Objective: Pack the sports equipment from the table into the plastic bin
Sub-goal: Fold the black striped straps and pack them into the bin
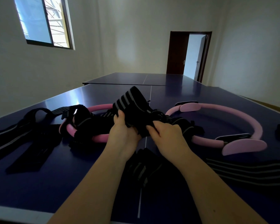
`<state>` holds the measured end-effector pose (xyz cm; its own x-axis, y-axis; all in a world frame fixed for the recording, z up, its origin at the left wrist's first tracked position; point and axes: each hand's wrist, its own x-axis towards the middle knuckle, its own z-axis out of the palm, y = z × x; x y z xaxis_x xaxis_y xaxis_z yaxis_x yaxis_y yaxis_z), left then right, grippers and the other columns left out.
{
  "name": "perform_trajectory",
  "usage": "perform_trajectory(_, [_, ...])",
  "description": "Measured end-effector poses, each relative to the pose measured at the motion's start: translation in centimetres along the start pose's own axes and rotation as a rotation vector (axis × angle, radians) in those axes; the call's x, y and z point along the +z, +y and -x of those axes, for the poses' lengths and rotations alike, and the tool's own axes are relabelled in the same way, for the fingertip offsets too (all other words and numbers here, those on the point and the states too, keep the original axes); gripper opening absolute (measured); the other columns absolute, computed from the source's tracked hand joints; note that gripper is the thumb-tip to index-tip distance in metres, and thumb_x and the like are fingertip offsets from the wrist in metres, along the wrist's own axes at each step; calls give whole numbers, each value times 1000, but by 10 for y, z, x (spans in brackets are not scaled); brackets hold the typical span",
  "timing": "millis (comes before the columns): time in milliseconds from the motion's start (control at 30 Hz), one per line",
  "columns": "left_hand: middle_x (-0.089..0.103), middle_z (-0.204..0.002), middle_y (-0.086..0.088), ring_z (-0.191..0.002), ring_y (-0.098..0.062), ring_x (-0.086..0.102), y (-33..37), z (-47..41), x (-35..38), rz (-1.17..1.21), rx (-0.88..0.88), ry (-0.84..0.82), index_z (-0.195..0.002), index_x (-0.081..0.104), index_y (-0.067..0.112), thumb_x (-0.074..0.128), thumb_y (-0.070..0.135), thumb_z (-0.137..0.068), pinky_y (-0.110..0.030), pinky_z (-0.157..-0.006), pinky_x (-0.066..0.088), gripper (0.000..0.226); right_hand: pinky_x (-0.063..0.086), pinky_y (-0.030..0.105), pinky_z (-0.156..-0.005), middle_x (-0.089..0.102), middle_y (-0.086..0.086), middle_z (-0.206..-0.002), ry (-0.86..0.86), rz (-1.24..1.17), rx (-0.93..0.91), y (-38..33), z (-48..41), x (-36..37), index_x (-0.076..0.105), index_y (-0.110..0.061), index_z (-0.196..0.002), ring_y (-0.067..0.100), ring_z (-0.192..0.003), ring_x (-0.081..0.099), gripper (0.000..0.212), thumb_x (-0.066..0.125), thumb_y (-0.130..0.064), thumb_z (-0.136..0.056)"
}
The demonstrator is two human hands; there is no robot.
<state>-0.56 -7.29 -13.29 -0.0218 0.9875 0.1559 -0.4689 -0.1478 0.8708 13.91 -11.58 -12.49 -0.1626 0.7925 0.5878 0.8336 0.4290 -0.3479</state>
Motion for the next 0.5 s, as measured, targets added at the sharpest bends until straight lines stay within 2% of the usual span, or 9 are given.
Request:
perform_trajectory(33, [39,-155,-16,-136,-40,45,8,9,0,29,-11,-10,-155,30,20,60,85,-66,-58,-110,40,114,36,42,-76,62,3,-70,8,64,0,3,-1,1,43,-23,-75,29,-72,58,32,43,-38,-104])
perform_trajectory(67, [46,-150,-17,-132,-40,50,8,12,-1,164,-79,-54,-153,34,22,58,74,-79,-58,-107,43,93,34,40,-74,63,3,-73,9,105,-2,5,-2,2,45,-23,-77,29,-74,58,31,41,-39,-104])
perform_trajectory(100, [53,-145,-16,-128,-39,55,11,17,0,278,-132,-55,-150,39,22,49,61,-92,-58,-103,46,70,32,40,-74,63,3,-75,5,131,0,6,-3,4,46,-23,-79,29,-76,59,30,39,-39,-104])
perform_trajectory(167, [59,-139,-14,-125,-36,59,15,24,2,449,-157,-147,-147,44,20,38,47,-103,-57,-101,48,52,30,39,-73,65,2,-79,-22,154,15,7,-6,4,49,-24,-82,28,-80,60,30,37,-39,-104])
perform_trajectory(267, [61,-137,-15,-118,-31,62,17,25,4,421,-155,-217,-145,48,15,36,43,-105,-47,-82,56,51,25,36,-72,68,1,-89,-55,171,73,9,-9,1,58,-23,-91,28,-91,59,31,35,-38,-105])
perform_trajectory(300, [59,-138,-16,-118,-31,62,19,27,7,400,-158,-204,-145,48,13,37,43,-104,-46,-80,56,52,24,36,-72,68,2,-92,-53,180,86,10,-10,-1,61,-23,-95,29,-93,59,31,34,-37,-105])
perform_trajectory(367, [55,-142,-18,-126,-34,56,17,29,8,363,-187,-228,-146,46,12,39,42,-103,-54,-95,50,53,23,36,-72,68,3,-96,-45,208,92,9,-11,-5,61,-25,-100,30,-96,58,29,34,-34,-105])
perform_trajectory(433, [53,-144,-19,-132,-38,51,16,29,7,354,-215,-222,-147,44,14,40,42,-102,-62,-108,38,54,23,36,-72,67,3,-98,-41,238,95,7,-12,-6,60,-26,-101,30,-96,57,27,34,-29,-104])
perform_trajectory(500, [54,-144,-17,-133,-38,51,15,28,6,388,-220,-219,-148,44,15,40,43,-101,-62,-109,36,54,23,36,-72,67,3,-97,-40,255,95,6,-12,-5,60,-25,-99,30,-95,57,25,36,-28,-103])
